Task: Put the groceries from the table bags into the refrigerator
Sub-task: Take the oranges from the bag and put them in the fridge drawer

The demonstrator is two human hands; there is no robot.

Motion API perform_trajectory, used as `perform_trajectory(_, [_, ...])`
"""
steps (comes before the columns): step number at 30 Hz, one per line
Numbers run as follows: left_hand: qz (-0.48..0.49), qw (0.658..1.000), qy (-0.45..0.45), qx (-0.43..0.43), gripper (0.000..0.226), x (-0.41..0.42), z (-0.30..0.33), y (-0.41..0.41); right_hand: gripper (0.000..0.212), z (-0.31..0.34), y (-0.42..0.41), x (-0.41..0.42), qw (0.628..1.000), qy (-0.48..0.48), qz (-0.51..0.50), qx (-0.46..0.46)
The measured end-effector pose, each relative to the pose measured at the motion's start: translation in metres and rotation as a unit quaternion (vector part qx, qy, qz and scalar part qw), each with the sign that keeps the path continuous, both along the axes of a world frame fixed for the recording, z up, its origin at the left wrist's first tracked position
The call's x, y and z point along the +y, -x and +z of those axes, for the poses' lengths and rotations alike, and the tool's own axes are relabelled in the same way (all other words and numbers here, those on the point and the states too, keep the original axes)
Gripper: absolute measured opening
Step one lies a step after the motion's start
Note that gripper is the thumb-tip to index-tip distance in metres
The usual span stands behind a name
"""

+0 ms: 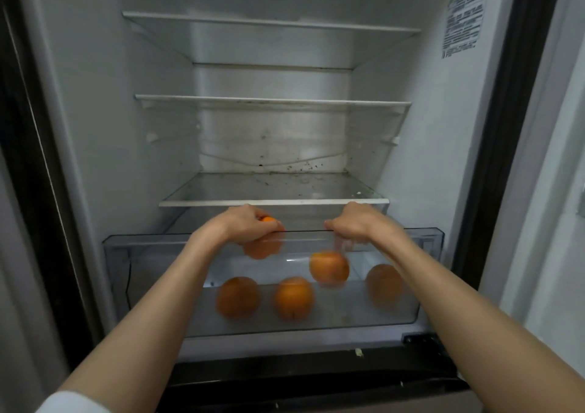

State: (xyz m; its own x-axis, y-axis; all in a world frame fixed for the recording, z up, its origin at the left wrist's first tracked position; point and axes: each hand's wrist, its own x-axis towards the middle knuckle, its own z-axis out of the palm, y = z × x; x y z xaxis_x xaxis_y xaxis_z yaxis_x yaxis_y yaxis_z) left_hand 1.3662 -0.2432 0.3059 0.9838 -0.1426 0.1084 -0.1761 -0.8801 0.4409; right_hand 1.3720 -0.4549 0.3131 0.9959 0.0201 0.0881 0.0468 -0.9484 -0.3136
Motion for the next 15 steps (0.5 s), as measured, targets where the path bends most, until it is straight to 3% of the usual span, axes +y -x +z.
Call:
perform_trajectory(4, [0.013, 1.0, 0.0, -0.001, 0.029, 0.002, -0.002, 0.001, 0.038, -0.005, 0.01, 0.002, 0.997, 0.07, 0.015, -0.017])
perform_trajectory(9, [0.035, 0.997, -0.049, -0.043, 0.039, 0.002, -0.006, 0.013, 0.065, -0.016, 0.019, 0.0, 0.991, 0.051, 0.04, -0.114])
perform_trajectory(12, [0.051, 0.987, -0.075, -0.134, 0.043, -0.001, -0.012, 0.027, 0.061, -0.026, 0.028, 0.001, 0.976, 0.078, 0.051, -0.195])
perform_trajectory(15, [0.059, 0.948, -0.117, -0.289, 0.05, -0.001, -0.032, 0.043, 0.058, -0.05, 0.037, 0.004, 0.935, 0.074, 0.041, -0.343])
